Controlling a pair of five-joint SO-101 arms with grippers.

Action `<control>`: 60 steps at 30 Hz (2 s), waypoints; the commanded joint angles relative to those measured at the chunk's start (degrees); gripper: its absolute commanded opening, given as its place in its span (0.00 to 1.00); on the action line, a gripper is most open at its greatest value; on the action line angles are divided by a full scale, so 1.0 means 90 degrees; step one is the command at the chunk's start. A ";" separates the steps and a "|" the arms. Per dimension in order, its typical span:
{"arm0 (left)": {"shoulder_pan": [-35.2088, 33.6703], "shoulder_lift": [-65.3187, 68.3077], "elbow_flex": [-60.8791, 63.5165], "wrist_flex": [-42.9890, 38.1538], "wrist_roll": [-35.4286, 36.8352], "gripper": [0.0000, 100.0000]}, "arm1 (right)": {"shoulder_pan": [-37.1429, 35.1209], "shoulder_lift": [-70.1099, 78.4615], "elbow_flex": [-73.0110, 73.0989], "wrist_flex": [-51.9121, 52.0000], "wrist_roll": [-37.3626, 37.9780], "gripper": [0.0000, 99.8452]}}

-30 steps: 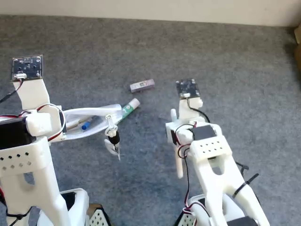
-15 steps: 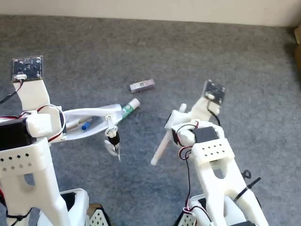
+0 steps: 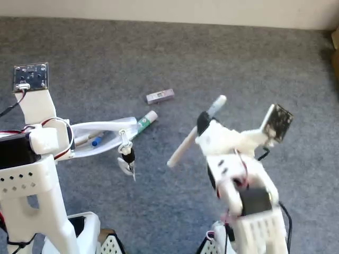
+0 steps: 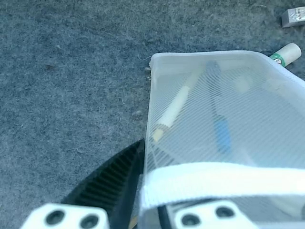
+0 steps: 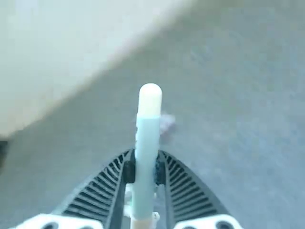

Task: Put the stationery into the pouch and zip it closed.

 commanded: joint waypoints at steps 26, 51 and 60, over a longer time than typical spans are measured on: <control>-0.0103 -0.0015 0.0054 -0.0098 -0.0068 0.01 | -0.3443 -0.2359 -0.0093 -0.2994 0.4054 0.00; -0.0103 -0.0015 0.0054 -0.0098 -0.0068 0.01 | -0.3433 0.0523 -0.0161 -0.6286 0.4523 0.00; -0.0103 -0.0015 0.0054 -0.0107 -0.0068 0.01 | -0.3463 0.1001 -0.0161 -0.6657 0.4513 0.00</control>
